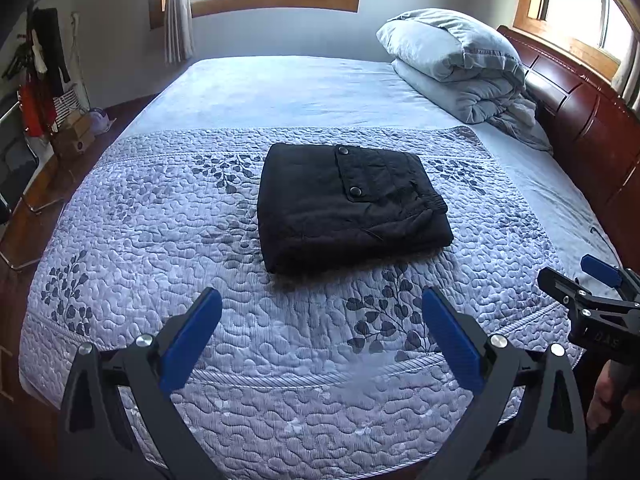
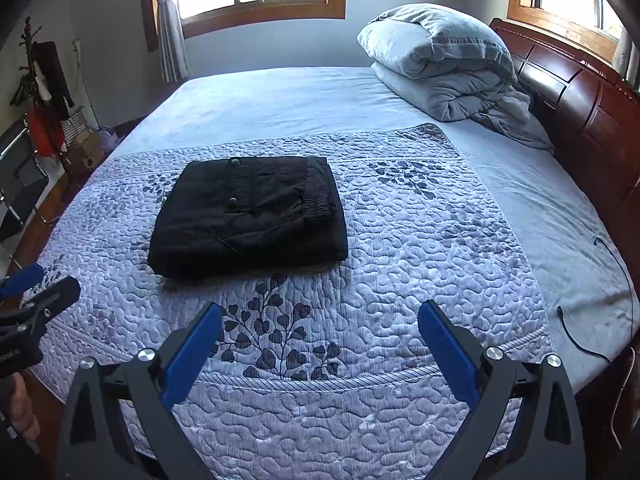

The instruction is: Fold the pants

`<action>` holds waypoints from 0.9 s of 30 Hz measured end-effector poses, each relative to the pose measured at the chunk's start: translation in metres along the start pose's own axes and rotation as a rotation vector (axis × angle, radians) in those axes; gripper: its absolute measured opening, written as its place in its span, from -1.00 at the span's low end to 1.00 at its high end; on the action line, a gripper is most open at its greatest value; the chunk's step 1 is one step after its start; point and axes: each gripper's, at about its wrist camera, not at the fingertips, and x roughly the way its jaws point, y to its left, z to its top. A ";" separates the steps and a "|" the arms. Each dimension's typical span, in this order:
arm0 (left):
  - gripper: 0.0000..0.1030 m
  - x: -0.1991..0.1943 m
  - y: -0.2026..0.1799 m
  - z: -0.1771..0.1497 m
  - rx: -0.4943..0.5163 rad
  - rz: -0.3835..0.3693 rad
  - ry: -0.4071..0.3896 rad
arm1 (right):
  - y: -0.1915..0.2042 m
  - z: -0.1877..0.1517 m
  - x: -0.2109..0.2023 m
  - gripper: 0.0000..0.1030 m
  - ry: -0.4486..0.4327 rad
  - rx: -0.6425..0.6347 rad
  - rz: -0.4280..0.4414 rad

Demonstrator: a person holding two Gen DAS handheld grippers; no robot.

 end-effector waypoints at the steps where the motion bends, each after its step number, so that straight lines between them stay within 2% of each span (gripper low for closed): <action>1: 0.94 0.000 0.000 0.000 0.003 0.002 0.000 | 0.000 0.000 0.001 0.92 0.002 0.001 -0.003; 27: 0.94 0.004 -0.003 0.004 0.024 0.018 0.006 | -0.006 -0.001 0.008 0.92 0.018 0.014 -0.007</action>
